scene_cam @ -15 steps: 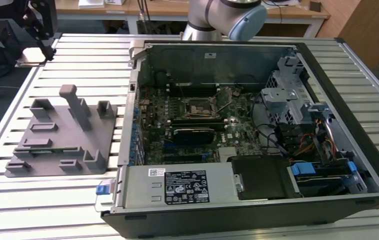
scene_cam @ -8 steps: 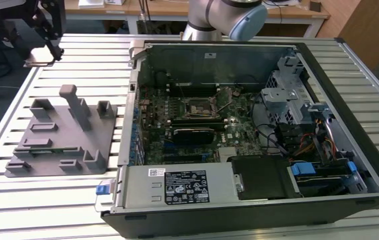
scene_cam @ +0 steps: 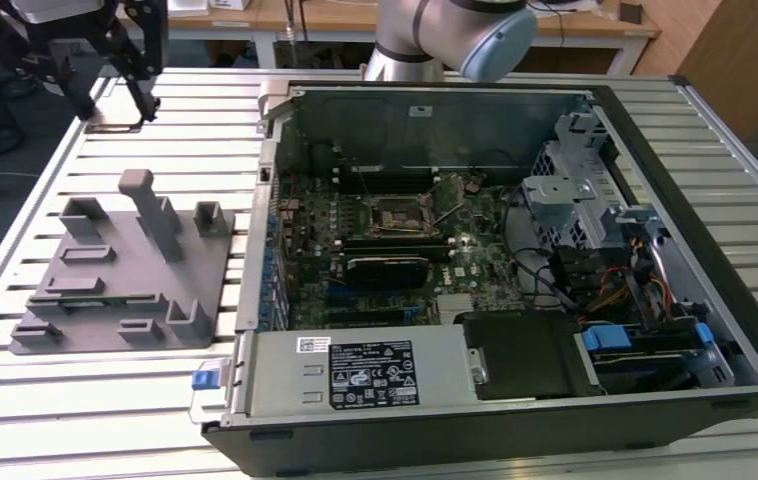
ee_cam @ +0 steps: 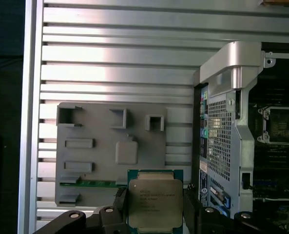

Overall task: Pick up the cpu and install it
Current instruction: 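Pick up the cpu and move it towards the insertion slot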

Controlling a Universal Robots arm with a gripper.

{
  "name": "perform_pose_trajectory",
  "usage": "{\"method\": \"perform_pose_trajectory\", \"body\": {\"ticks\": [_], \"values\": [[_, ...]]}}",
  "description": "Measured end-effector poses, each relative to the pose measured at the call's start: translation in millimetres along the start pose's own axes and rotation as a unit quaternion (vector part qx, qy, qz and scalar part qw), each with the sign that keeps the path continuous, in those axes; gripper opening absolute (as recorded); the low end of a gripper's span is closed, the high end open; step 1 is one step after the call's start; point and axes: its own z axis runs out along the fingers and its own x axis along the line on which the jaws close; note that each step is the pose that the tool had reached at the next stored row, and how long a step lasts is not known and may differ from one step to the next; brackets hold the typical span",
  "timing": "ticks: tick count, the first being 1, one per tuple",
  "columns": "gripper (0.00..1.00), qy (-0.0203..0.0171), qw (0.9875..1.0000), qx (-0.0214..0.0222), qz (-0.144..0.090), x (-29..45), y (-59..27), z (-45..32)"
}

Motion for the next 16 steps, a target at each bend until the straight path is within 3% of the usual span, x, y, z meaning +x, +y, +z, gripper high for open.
{"method": "perform_pose_trajectory", "body": {"ticks": [4,12,16], "values": [[0.54,0.0000,1.0000,0.0000,0.000,-14.4,-0.2,0.5],[0.54,-0.0001,1.0000,0.0000,0.000,-33.7,-0.4,1.3],[0.54,0.0000,1.0000,0.0000,0.000,-48.3,-0.6,1.7]]}}
